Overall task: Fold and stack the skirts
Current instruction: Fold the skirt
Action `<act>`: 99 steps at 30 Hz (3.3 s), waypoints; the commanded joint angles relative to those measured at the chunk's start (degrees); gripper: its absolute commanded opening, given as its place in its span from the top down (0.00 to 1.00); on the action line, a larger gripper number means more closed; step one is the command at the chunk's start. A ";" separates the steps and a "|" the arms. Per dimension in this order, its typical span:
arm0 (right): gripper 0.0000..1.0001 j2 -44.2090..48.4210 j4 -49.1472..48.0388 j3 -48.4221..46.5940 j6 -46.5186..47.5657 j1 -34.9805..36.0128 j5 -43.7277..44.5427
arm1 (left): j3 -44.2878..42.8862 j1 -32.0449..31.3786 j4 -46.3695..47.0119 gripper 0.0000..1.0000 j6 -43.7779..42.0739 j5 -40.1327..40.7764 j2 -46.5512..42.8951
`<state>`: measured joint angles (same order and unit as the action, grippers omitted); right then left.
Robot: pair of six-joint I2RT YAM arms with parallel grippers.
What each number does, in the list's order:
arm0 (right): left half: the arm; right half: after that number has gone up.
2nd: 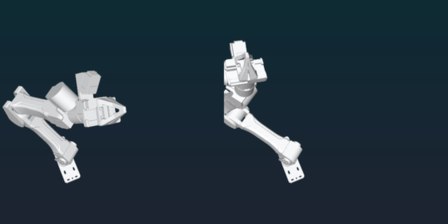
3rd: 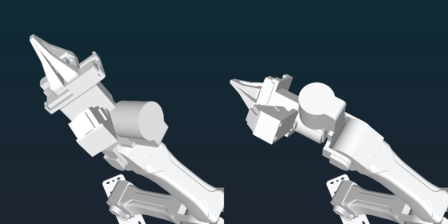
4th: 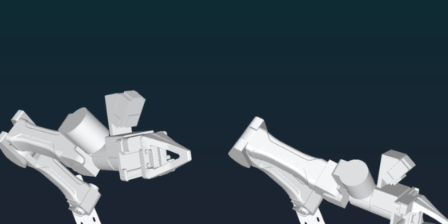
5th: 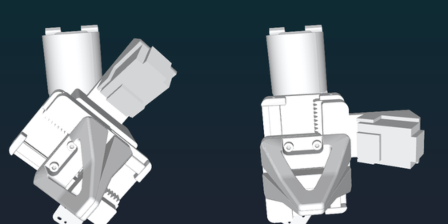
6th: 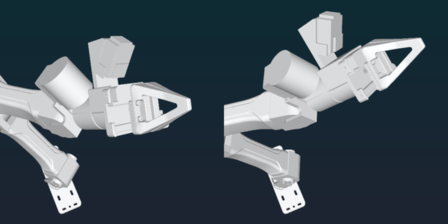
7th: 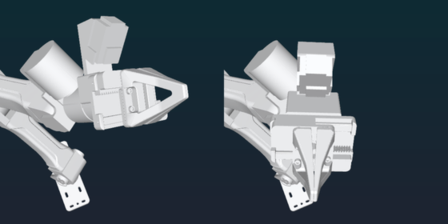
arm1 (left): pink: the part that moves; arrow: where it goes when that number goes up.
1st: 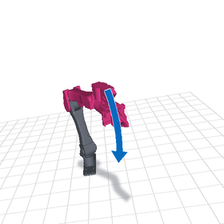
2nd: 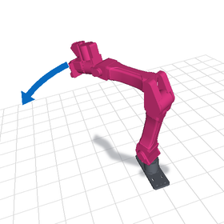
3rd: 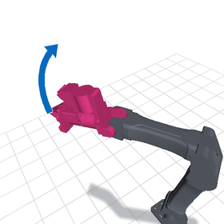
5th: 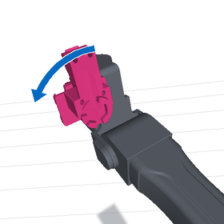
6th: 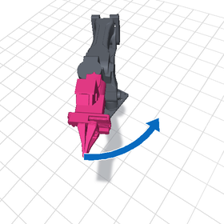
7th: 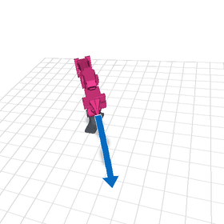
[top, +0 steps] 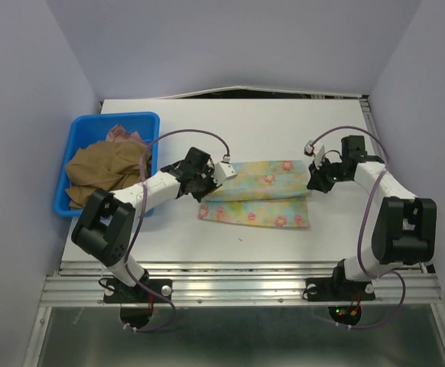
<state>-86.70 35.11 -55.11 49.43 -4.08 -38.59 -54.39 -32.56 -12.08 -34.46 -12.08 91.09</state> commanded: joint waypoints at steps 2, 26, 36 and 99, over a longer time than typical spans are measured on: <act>0.99 0.73 -0.06 -10.53 -2.94 -0.67 0.62 | -7.64 0.56 -3.12 1.00 0.71 4.08 -2.40; 0.19 23.06 9.36 7.66 6.39 1.18 2.21 | 3.51 -2.16 -9.72 0.05 -9.67 2.41 -16.90; 0.41 13.05 9.89 -0.52 -3.72 4.68 -4.57 | -0.98 -2.16 -7.00 0.32 -3.69 1.00 -12.09; 0.78 27.19 6.20 17.52 11.76 15.77 15.38 | 9.05 -16.93 -12.25 0.58 -7.47 1.20 -14.08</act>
<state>-63.40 41.63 -33.67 62.89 11.35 -23.86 -44.03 -49.60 -18.57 -42.06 -7.38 82.13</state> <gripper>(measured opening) 0.215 0.387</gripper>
